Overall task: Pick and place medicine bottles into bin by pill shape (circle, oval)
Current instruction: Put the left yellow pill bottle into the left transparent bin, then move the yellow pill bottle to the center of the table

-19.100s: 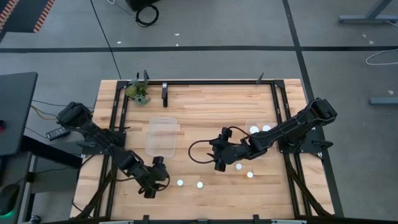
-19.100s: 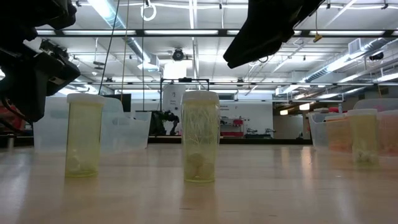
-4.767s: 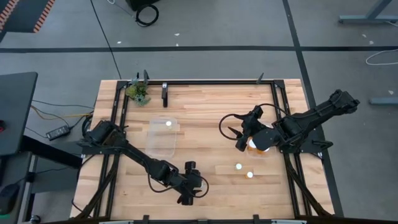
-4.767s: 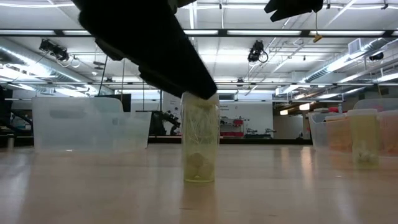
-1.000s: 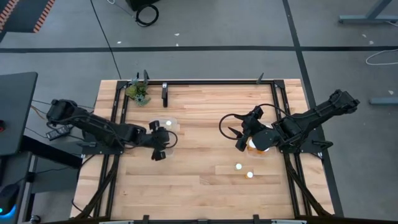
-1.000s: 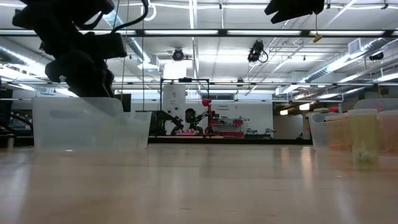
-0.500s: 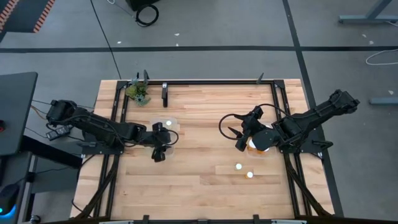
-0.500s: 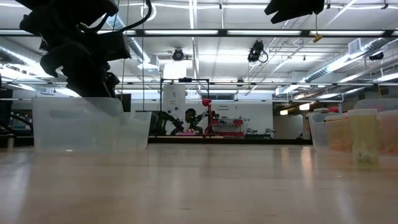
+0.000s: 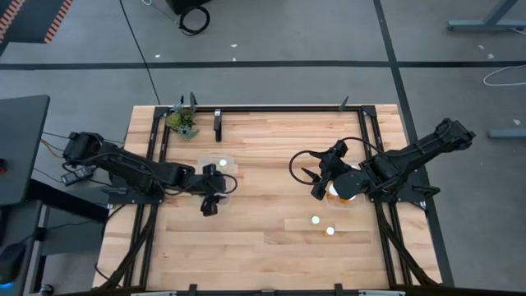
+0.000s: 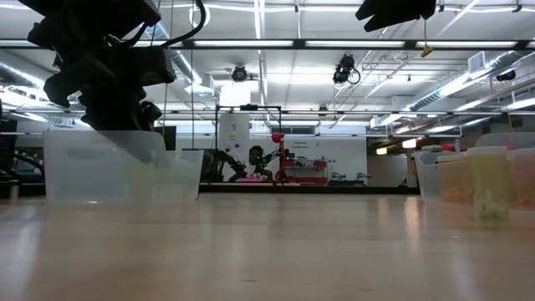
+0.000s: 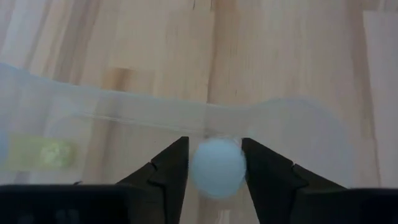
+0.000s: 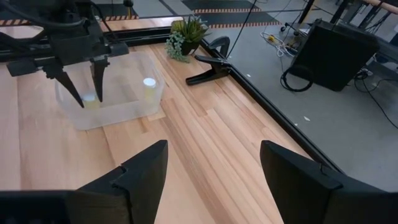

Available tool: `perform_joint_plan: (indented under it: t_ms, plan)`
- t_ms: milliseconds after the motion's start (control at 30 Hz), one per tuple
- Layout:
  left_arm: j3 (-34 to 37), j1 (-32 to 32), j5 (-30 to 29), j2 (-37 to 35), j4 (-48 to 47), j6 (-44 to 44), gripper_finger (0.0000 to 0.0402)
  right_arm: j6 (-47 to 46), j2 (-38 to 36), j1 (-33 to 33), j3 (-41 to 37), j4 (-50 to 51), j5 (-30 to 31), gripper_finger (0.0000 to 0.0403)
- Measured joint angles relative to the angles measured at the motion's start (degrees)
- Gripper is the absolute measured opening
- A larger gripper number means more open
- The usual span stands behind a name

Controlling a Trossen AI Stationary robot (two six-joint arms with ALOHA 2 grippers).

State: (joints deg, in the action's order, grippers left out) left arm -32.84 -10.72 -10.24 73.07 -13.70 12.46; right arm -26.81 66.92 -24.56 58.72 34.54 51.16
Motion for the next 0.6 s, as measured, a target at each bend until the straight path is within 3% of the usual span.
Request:
perform_joint_plan:
  t_ms: [600]
  plan:
    - [-0.76,0.00,-0.02,0.08,-0.37,0.13,0.0219,0.02,0.01,-0.01,0.00,0.02,0.00,0.0263]
